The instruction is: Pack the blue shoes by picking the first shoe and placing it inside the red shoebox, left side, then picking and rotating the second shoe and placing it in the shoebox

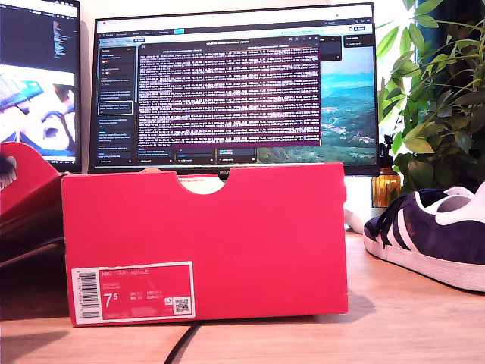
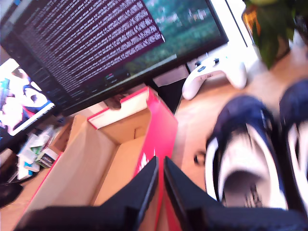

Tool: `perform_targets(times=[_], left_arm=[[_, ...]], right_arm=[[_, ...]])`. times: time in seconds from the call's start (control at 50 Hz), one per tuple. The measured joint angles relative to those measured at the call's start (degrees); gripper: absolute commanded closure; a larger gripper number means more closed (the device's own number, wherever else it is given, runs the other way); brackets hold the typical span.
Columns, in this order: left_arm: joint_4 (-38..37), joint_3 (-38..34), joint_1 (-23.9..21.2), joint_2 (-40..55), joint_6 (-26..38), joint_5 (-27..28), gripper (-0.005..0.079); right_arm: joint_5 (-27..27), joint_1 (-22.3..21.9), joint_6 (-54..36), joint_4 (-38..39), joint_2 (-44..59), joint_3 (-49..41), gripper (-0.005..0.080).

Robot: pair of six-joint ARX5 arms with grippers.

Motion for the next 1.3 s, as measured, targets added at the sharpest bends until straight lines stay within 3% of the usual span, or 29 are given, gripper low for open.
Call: perform_targets(times=[0.06,0.18,0.32,0.44,0.56,0.8,1.02,1.3], left_arm=[[1.7,0.0,-1.2,2.0,-5.3,-3.7,0.0762],[4.8,0.0,-2.0,5.5,-9.1,-8.4,0.0762],[8.5,0.0,-2.0,9.8,-9.6,-9.4,0.0762],[11.9,0.0,-2.1,13.4,-11.3,-9.4,0.0762],[15.5,0.0,-2.1,16.4,-12.3,-9.4,0.0762],[17.7,0.0,-2.1,20.5,-12.3,-9.4,0.0762],[17.8,0.0,-2.1,20.8,-12.3,-9.4,0.0762],[17.8,0.0,-2.1,20.8,-12.3,-9.4,0.0762]], right_arm=[[0.0,0.0,-2.8,-6.0,5.0,6.5,0.0757],[0.0,0.2,-7.4,-18.8,15.6,19.4,0.073],[2.1,2.1,-10.2,-33.2,25.8,30.1,0.0638],[4.6,4.9,-11.7,-41.9,33.2,33.2,0.0555],[7.1,7.8,-12.8,-43.7,38.3,33.4,0.0549],[12.2,11.6,-14.5,-43.5,40.1,33.8,0.0447],[16.5,12.0,-17.6,-42.6,44.8,34.6,0.0447],[16.7,12.0,-18.9,-41.1,52.6,34.6,0.0448]])
